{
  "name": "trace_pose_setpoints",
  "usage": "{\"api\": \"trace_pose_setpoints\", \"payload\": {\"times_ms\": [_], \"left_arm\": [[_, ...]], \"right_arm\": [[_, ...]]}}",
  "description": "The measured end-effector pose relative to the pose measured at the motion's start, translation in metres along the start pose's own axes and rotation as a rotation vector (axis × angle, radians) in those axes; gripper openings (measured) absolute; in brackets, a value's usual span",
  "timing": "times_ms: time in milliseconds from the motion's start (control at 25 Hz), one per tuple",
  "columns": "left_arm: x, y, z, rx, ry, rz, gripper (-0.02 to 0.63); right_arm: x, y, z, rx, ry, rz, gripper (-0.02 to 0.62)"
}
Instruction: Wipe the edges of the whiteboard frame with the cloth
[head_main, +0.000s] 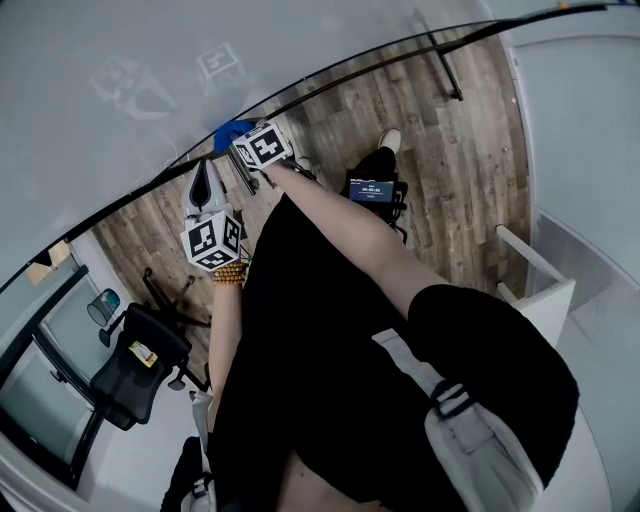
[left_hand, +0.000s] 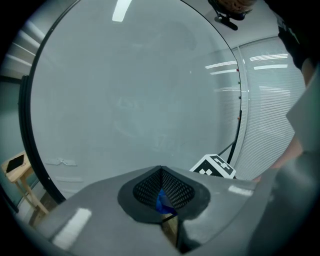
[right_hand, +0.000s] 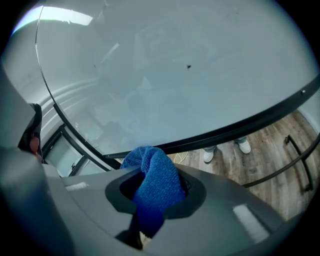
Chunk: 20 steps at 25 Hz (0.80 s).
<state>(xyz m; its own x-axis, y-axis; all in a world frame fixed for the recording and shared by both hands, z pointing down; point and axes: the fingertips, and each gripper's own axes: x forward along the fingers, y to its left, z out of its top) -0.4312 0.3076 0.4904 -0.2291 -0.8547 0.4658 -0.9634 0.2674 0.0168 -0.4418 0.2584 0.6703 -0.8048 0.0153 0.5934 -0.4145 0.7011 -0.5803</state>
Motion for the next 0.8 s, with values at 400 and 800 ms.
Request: {"api": "trace_pose_setpoints", "payload": {"times_ms": [400, 800], "left_arm": [[0.021, -0.028, 0.01, 0.007, 0.0, -0.02, 0.098], [0.024, -0.047, 0.014, -0.011, -0.008, -0.025, 0.098]], "right_arm": [[-0.016, -0.027, 0.004, 0.008, 0.004, -0.001, 0.091], [-0.031, -0.046, 0.008, 0.001, 0.009, -0.018, 0.091]]}}
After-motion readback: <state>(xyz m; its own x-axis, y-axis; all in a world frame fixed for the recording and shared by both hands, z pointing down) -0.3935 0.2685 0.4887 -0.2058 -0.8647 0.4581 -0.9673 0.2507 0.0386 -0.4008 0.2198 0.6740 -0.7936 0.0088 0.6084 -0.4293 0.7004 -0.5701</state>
